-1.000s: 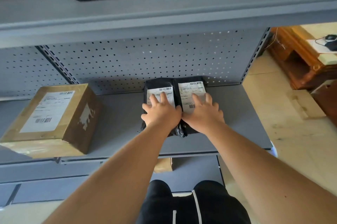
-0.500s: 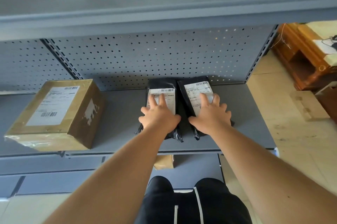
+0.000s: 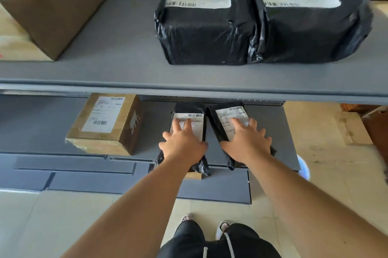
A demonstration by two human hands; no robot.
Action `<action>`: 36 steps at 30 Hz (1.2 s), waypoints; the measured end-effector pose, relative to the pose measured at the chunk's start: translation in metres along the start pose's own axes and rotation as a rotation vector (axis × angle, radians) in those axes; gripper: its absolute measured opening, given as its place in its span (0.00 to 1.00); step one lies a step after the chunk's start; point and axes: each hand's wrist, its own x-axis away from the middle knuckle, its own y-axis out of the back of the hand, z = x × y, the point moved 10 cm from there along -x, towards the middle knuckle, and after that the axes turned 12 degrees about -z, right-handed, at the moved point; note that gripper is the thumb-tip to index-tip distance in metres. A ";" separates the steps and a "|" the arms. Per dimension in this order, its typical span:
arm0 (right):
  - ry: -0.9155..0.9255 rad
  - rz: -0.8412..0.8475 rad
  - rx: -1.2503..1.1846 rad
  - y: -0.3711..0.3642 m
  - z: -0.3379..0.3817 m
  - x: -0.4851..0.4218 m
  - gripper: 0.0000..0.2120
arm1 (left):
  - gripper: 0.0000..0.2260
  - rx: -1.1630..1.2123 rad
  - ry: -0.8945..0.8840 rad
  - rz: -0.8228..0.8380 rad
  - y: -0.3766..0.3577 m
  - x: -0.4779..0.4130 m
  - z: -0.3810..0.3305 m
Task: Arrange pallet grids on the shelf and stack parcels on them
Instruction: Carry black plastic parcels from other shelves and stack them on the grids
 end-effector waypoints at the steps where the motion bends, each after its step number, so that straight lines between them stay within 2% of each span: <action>1: 0.011 0.005 -0.002 0.006 0.003 0.005 0.37 | 0.37 0.011 0.006 -0.001 0.007 0.005 0.002; 10: 0.170 -0.008 -0.009 0.059 0.030 0.042 0.35 | 0.38 0.047 0.123 -0.091 0.068 0.064 0.022; 19: 0.447 0.029 -0.082 0.077 0.095 0.119 0.34 | 0.40 0.108 0.373 -0.242 0.118 0.162 0.094; 27: 0.730 0.057 -0.049 0.064 0.215 0.215 0.38 | 0.39 0.184 0.644 -0.376 0.154 0.252 0.220; 36: 0.982 0.058 -0.019 0.037 0.393 0.358 0.38 | 0.37 0.206 0.940 -0.499 0.204 0.355 0.416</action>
